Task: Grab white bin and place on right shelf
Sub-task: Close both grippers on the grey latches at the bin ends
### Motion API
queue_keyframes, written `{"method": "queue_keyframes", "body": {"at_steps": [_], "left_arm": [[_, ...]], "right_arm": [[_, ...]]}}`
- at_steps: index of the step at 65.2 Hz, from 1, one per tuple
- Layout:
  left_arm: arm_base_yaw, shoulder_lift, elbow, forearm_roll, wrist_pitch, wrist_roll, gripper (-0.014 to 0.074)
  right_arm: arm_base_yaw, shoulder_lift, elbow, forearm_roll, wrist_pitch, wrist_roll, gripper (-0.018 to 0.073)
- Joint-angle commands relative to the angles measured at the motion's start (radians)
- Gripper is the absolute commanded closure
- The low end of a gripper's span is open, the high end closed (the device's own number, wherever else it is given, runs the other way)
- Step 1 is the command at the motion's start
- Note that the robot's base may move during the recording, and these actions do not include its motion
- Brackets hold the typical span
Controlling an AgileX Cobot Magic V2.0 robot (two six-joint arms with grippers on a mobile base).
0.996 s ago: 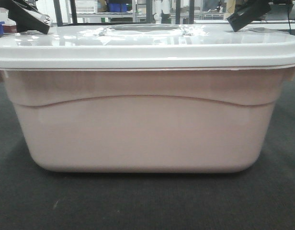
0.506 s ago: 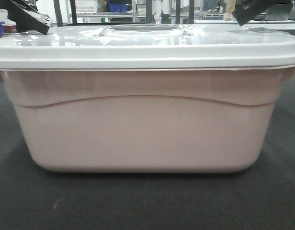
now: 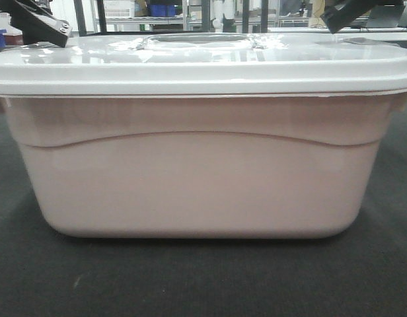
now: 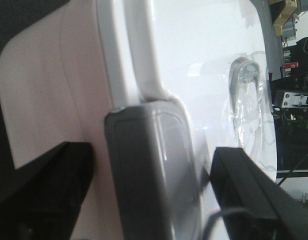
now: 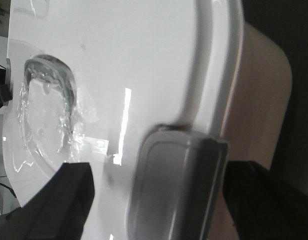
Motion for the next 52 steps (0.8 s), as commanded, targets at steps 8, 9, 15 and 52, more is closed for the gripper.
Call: {"method": "queue_keyframes", "body": {"at_steps": [8, 9, 15, 52], "left_arm": [[-0.004, -0.032, -0.021, -0.061, 0.086, 0.003, 0.0210], [-0.004, -0.032, -0.021, -0.061, 0.086, 0.003, 0.0210], [-0.004, -0.032, -0.021, -0.061, 0.086, 0.003, 0.0210], [-0.004, -0.032, -0.021, -0.061, 0.098, 0.003, 0.0210]], "right_arm": [[-0.002, -0.034, -0.025, 0.067, 0.141, 0.021, -0.0063], [-0.002, -0.034, -0.025, 0.068, 0.141, 0.024, -0.0063], [0.007, -0.034, -0.025, 0.076, 0.141, 0.026, -0.0063], [0.050, -0.034, -0.025, 0.088, 0.097, 0.029, -0.0063]]}}
